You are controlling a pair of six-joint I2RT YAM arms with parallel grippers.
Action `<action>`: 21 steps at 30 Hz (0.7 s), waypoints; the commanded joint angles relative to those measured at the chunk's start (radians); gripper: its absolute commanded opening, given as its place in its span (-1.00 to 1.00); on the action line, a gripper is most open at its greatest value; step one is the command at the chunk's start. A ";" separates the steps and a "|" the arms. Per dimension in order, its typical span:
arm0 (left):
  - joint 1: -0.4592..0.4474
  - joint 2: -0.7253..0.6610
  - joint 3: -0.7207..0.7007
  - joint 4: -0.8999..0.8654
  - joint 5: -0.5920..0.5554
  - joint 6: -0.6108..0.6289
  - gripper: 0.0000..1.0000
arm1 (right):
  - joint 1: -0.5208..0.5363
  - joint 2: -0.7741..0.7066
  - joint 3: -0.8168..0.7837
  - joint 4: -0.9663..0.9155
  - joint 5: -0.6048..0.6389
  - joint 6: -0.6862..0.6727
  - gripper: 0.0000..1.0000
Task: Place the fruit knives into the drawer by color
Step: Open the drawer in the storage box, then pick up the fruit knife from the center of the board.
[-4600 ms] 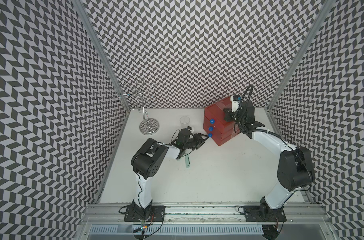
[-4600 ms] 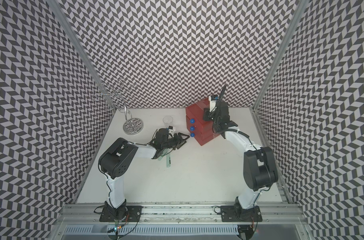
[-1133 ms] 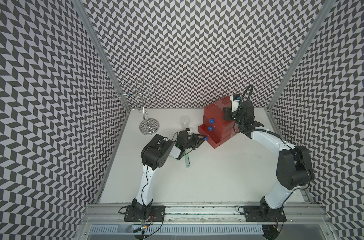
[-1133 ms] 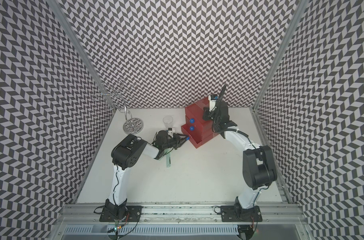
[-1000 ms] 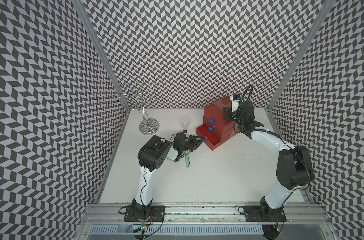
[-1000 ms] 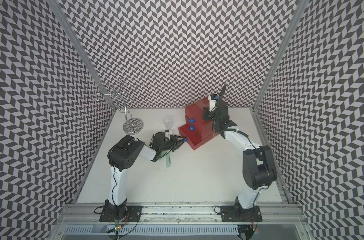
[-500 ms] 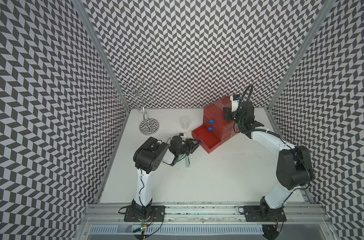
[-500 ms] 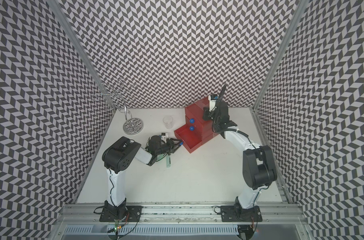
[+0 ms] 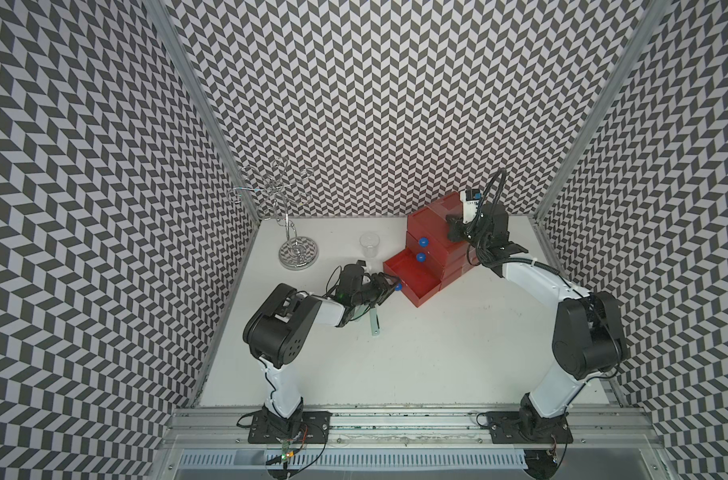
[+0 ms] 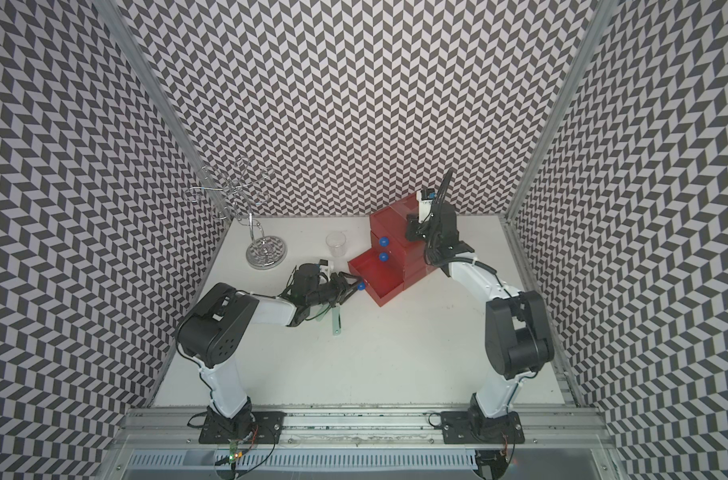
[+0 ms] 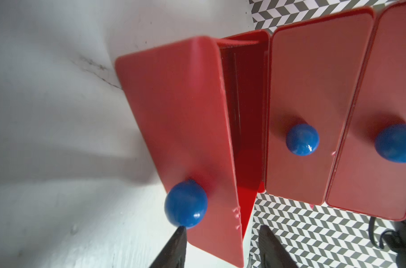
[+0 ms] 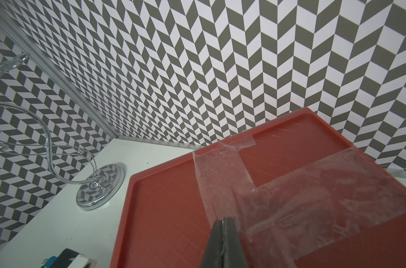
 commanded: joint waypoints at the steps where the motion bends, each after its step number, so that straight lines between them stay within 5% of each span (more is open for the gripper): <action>1: -0.023 -0.093 0.031 -0.223 -0.085 0.115 0.05 | 0.004 0.196 -0.139 -0.442 -0.048 0.050 -1.00; 21: -0.036 -0.423 0.025 -0.661 -0.227 0.246 0.06 | 0.005 0.206 -0.140 -0.440 -0.044 0.052 -1.00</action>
